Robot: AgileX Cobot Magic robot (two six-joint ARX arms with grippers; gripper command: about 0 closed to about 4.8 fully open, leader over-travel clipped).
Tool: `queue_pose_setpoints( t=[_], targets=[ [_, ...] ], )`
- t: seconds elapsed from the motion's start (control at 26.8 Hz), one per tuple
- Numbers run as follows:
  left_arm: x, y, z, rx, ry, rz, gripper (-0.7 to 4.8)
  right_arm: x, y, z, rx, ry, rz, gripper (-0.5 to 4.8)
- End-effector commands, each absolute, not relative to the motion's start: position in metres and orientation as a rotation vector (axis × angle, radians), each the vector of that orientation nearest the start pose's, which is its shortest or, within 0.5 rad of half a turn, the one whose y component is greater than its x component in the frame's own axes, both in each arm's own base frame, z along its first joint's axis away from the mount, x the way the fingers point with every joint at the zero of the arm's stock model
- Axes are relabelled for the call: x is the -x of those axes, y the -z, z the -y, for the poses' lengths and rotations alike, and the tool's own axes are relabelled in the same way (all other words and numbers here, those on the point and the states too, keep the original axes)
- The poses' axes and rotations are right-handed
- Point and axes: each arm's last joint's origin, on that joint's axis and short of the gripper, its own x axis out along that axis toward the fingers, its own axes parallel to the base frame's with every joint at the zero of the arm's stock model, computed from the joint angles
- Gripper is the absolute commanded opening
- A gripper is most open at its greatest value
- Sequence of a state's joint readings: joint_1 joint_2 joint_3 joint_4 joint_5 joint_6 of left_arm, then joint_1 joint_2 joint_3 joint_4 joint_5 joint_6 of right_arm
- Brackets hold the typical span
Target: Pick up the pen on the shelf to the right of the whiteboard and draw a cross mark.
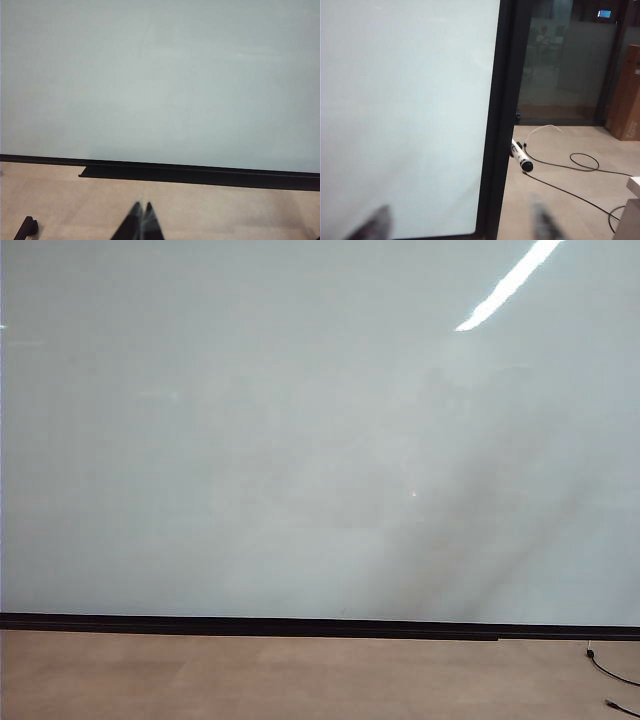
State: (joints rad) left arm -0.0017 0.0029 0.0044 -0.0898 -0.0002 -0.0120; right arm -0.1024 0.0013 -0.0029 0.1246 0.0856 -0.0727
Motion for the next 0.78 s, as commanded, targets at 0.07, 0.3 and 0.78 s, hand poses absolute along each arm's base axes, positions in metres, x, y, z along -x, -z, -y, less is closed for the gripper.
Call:
queue_pose_setpoints(
  t=[0.07, 0.3, 0.78],
  targets=[
    [-0.0972, -0.1577, 0.0003, 0.008, 0.005, -0.078, -0.04, -0.0964, -0.1732, 0.0125, 0.075, 0.195, 0.092, 3.51],
    [-0.0972, -0.1577, 0.0003, 0.008, 0.005, -0.078, -0.04, -0.0959, -0.1748, 0.0140, 0.090, 0.249, 0.104, 3.51],
    [-0.0972, -0.1577, 0.0003, 0.008, 0.005, -0.078, -0.04, -0.0944, -0.1709, 0.0193, 0.075, 0.441, 0.058, 4.12]
  ],
)
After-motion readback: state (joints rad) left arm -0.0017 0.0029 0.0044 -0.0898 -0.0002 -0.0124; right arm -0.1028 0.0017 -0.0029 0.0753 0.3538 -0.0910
